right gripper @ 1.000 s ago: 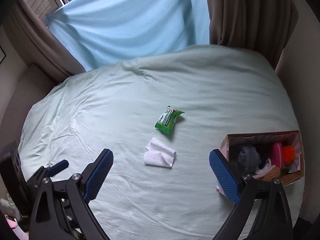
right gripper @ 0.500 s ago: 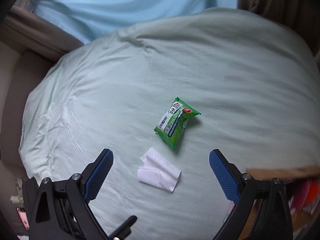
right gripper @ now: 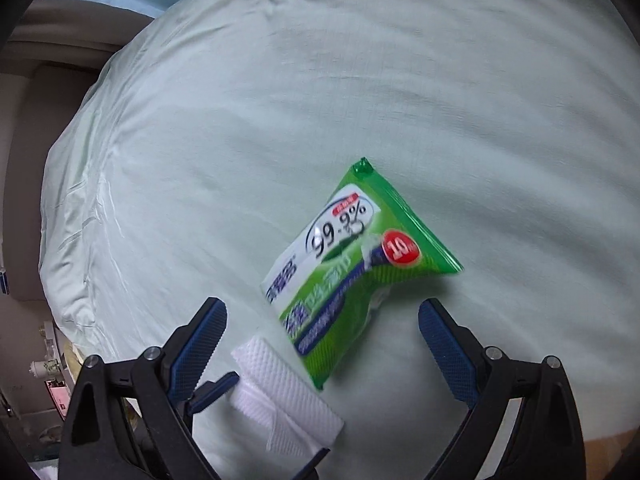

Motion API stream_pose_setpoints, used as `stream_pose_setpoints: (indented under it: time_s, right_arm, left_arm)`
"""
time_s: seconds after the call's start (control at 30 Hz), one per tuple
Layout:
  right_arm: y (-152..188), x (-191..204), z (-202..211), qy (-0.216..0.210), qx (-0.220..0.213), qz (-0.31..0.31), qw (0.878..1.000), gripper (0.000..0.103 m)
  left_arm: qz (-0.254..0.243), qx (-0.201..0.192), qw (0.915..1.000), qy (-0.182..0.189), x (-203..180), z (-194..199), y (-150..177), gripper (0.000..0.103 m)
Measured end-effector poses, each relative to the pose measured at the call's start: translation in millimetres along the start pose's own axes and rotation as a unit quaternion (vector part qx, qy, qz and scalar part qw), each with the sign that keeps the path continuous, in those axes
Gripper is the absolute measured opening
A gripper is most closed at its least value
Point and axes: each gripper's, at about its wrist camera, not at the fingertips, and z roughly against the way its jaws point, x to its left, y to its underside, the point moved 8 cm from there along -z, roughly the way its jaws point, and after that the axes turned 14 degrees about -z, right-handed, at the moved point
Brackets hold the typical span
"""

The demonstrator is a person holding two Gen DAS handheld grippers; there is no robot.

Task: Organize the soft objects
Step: 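Grasp the white waffle cloth with the left tool while the right tool grasps the green wet-wipe packet, then carry the white cloth with the left tool while the right tool carries the green packet to the box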

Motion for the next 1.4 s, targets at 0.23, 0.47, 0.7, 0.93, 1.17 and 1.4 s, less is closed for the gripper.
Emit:
stream_pose_setpoints:
  time_s: [0.23,0.47,0.7,0.93,1.17,1.4]
  right_arm:
    - [-8.3,8.9,-11.1,0.029,-0.024,0.051,0.998,0.063]
    - [-3.4,10.1,-6.1,0.038,-0.056,0.081,0.994,0.051]
    - [1.1,10.6,1.3,0.036,-0.072,0.067,0.994,0.046]
    - [15.3,13.5,38.7,0.028,-0.095,0.060,0.993,0.045]
    - [41.7,35.7,98.6,0.019,-0.139,0.055,0.989,0.045]
    - [90.2,61.5,175.9,0.000,-0.195,0.033,0.980,0.045]
  left_arm:
    - [-0.035,0.004,0.9991,-0.022,-3.5,-7.8,1.9,0.088]
    - [-0.024,0.003,0.9996,-0.010,16.2,4.9,3.5,0.025]
    - [-0.009,-0.007,0.9999,0.005,28.3,17.5,8.0,0.019]
    - [0.002,-0.031,0.9995,-0.006,35.9,60.3,13.9,0.019]
    - [-0.007,-0.074,0.9970,-0.022,26.7,139.9,22.1,0.019]
    - [-0.029,-0.107,0.9930,-0.041,19.4,224.4,9.6,0.019]
